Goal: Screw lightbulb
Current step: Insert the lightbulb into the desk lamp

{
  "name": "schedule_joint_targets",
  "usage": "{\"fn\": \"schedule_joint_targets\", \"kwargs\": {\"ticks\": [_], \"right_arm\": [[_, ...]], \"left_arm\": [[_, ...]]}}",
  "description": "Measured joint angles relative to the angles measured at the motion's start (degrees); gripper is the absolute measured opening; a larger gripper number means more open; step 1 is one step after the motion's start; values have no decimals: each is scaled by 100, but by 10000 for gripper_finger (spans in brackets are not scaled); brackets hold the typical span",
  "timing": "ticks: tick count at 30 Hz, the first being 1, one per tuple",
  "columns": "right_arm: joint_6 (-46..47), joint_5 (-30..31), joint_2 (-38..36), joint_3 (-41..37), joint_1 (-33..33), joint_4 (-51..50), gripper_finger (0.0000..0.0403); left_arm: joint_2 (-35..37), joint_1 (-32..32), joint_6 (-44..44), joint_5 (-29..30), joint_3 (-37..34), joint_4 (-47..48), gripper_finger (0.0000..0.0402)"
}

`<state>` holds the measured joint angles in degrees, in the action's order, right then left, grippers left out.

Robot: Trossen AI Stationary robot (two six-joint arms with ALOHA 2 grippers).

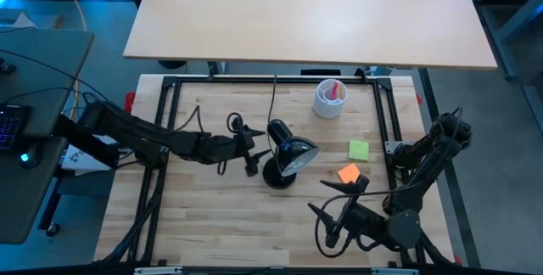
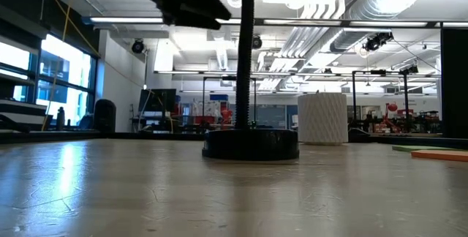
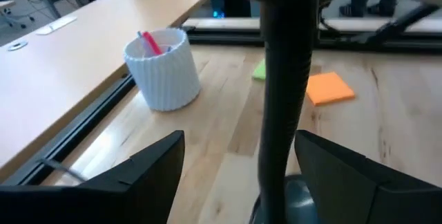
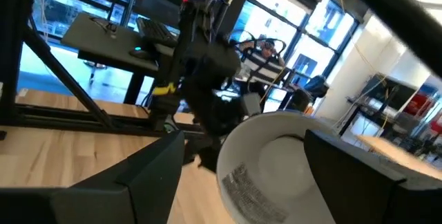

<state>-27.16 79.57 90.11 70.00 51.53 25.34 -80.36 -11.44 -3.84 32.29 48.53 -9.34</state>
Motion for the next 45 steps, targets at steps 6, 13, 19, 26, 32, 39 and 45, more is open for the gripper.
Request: {"fn": "schedule_joint_targets", "kwargs": {"ticks": [6, 13, 19, 26, 32, 39, 45], "right_arm": [[1085, -670, 7, 0, 0, -1437, 298], [955, -800, 2, 2, -230, -1796, 298], [101, -652, 2, 1, -649, -2712, 298], [-1152, -117, 4, 0, -994, -2983, 298], [-2425, -144, 4, 0, -1338, -2981, 298], [-3212, -495, 28, 0, -1587, -2980, 298], [-3861, -677, 30, 0, -1834, -2981, 298]], "left_arm": [[499, -24, -45, 55, 0, 1631, 271], [590, -20, 133, 57, 0, 2007, 271], [597, 379, 714, -653, -200, 1530, 271], [597, 1198, 954, -2370, -1257, -1124, 271], [597, 1837, 557, -4272, -2075, -4048, 271], [560, 2443, 41, -4762, -2031, -4298, 271], [553, 2776, -46, -5741, -1783, -4302, 271]]}}
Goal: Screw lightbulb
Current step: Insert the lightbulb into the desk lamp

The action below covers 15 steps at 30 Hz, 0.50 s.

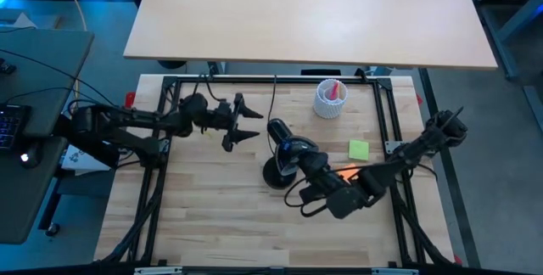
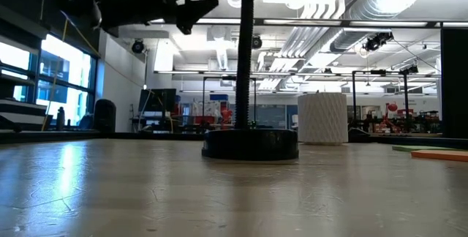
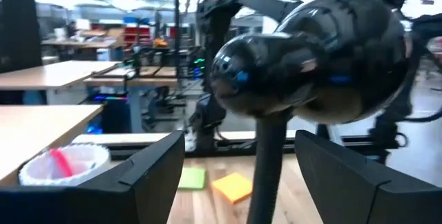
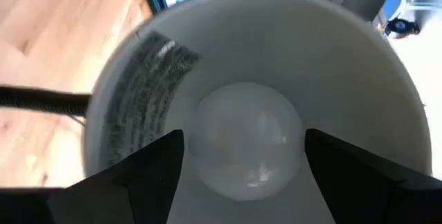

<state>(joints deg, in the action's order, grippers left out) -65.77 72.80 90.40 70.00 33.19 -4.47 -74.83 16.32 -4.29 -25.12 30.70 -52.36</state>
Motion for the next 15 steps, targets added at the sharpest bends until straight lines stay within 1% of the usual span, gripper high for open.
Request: {"fn": "schedule_joint_targets", "kwargs": {"ticks": [3, 5, 8, 15], "right_arm": [[-175, -23, 14, 0, -104, 2, 298], [-32, -34, 14, 0, -171, 11, 298], [542, -36, 20, 0, -221, 149, 298], [2116, -33, 23, 0, -262, 836, 298]], "left_arm": [[0, 66, 26, -72, 134, 65, 271], [0, 72, 33, -73, 203, 72, 271], [0, 49, 51, -77, 289, 68, 271], [0, -105, 197, -64, 319, 11, 271]]}}
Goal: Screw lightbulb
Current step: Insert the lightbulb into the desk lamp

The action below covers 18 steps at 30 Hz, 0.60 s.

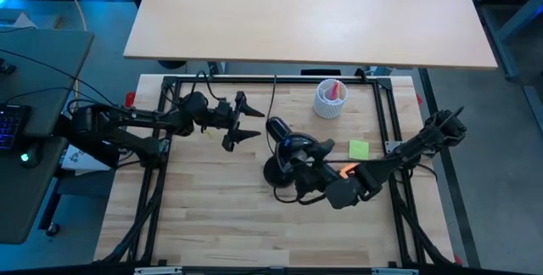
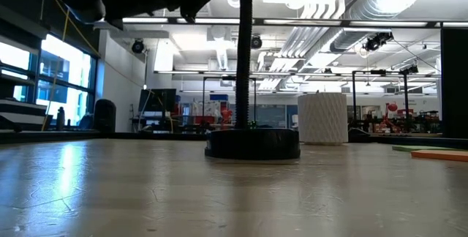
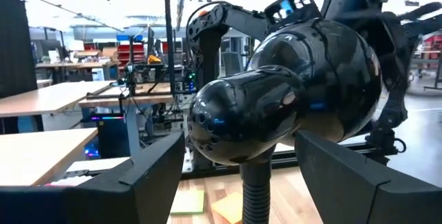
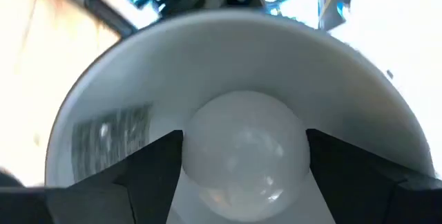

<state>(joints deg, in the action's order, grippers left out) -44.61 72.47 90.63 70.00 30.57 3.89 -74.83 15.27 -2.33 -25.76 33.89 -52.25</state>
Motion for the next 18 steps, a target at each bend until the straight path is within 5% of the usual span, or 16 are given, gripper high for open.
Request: {"fn": "schedule_joint_targets", "kwargs": {"ticks": [11, 18], "right_arm": [[3355, 42, 0, 0, 4, 759, 298], [3693, 56, 0, 0, 94, 1070, 298]], "left_arm": [[0, -337, 105, 80, 0, 17, 271], [0, -497, 152, 85, -2, 56, 271]]}}
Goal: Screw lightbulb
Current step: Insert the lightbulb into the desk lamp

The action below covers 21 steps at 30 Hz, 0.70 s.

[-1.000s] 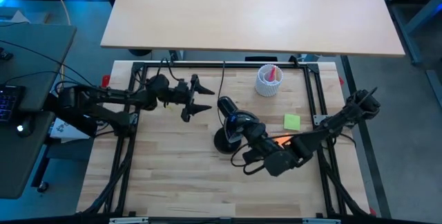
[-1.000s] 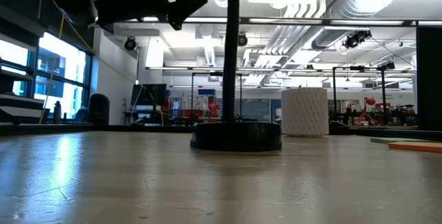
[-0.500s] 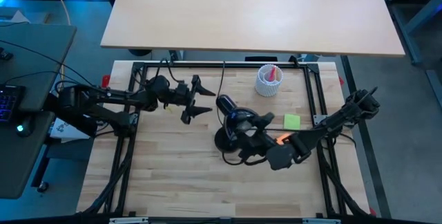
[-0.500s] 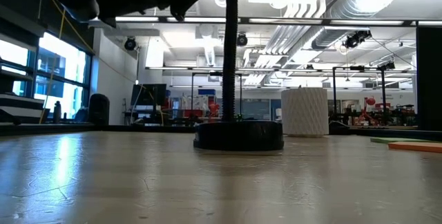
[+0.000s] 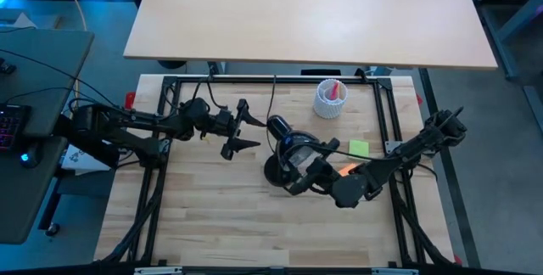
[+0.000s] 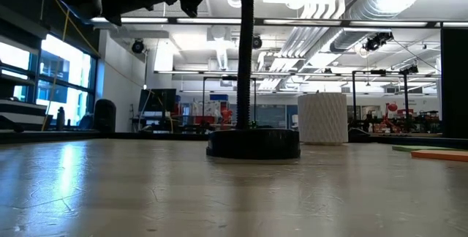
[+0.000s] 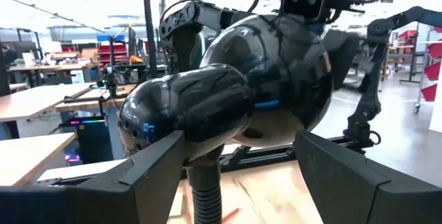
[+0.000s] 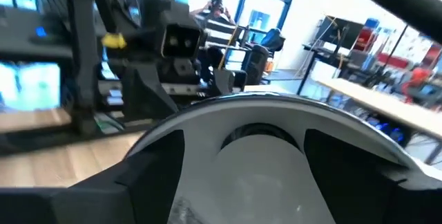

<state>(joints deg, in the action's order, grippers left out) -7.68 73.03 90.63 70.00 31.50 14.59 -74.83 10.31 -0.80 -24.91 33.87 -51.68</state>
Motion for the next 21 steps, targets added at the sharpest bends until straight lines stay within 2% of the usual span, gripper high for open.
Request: {"fn": "schedule_joint_targets", "kwargs": {"ticks": [5, 8, 12, 17, 21], "right_arm": [[0, 41, 0, -2, 205, 538, 298], [-362, 46, 0, -2, 366, 657, 298], [-1766, 36, -4, -2, 595, 343, 298], [-3936, -15, -7, 0, 743, -832, 298], [-4572, -67, -6, 0, 747, -1410, 298]], "left_arm": [[0, 2, 42, 0, 0, 189, 271], [0, 1, 41, 0, -2, 302, 271], [0, -20, 38, 2, -2, 433, 271], [0, -20, 25, 17, -2, 435, 271], [0, -20, -43, 17, -2, 450, 271]]}}
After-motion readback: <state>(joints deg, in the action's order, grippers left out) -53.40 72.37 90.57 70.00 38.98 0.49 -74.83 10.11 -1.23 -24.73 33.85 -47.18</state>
